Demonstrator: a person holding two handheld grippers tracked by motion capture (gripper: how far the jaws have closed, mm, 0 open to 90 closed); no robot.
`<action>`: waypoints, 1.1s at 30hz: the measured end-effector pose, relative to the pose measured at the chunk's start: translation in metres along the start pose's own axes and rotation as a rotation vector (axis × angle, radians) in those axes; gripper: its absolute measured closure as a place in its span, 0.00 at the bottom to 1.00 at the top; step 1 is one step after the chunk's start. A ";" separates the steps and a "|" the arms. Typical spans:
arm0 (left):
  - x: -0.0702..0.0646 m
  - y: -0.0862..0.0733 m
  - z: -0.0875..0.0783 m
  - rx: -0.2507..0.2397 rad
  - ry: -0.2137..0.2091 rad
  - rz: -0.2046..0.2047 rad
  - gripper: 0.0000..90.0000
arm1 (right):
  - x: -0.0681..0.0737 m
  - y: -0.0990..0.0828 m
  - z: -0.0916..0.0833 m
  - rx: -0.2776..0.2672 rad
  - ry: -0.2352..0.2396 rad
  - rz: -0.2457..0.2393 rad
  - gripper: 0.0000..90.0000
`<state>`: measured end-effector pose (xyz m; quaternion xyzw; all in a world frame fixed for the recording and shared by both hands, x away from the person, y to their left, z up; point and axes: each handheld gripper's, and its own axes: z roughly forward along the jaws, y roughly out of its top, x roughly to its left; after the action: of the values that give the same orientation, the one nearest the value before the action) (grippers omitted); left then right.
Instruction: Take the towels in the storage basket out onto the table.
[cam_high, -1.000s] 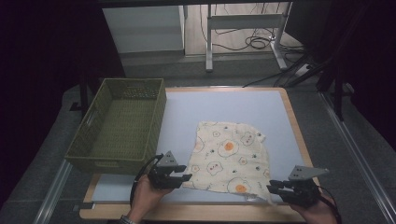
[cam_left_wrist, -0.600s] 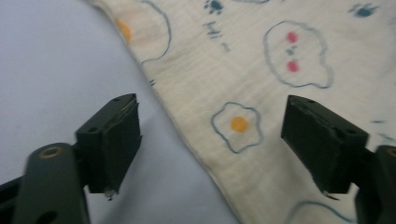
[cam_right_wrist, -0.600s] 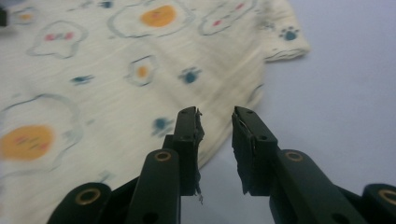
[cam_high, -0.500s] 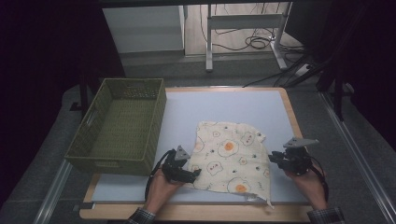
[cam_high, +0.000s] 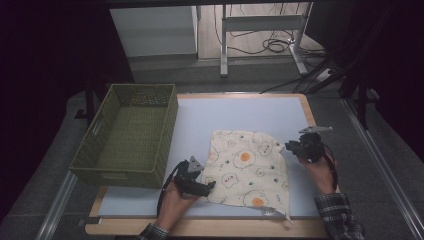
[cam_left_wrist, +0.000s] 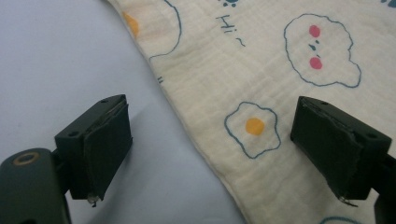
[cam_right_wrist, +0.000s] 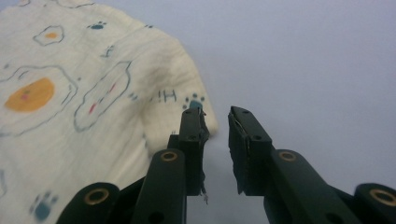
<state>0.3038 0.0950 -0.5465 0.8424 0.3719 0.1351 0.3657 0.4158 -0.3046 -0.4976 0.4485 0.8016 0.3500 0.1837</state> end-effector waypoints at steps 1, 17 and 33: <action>0.000 0.000 0.000 0.000 0.000 0.000 0.14 | 0.000 0.002 0.006 0.009 0.008 0.004 0.83; 0.000 0.000 0.000 -0.002 -0.001 -0.003 0.14 | -0.006 0.027 0.017 0.048 -0.094 -0.006 0.97; 0.003 0.002 0.000 0.005 -0.020 0.008 0.12 | -0.016 0.024 0.015 0.042 -0.067 -0.005 0.79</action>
<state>0.3068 0.0964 -0.5454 0.8462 0.3652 0.1273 0.3666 0.4476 -0.3038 -0.4911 0.4616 0.8035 0.3173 0.2017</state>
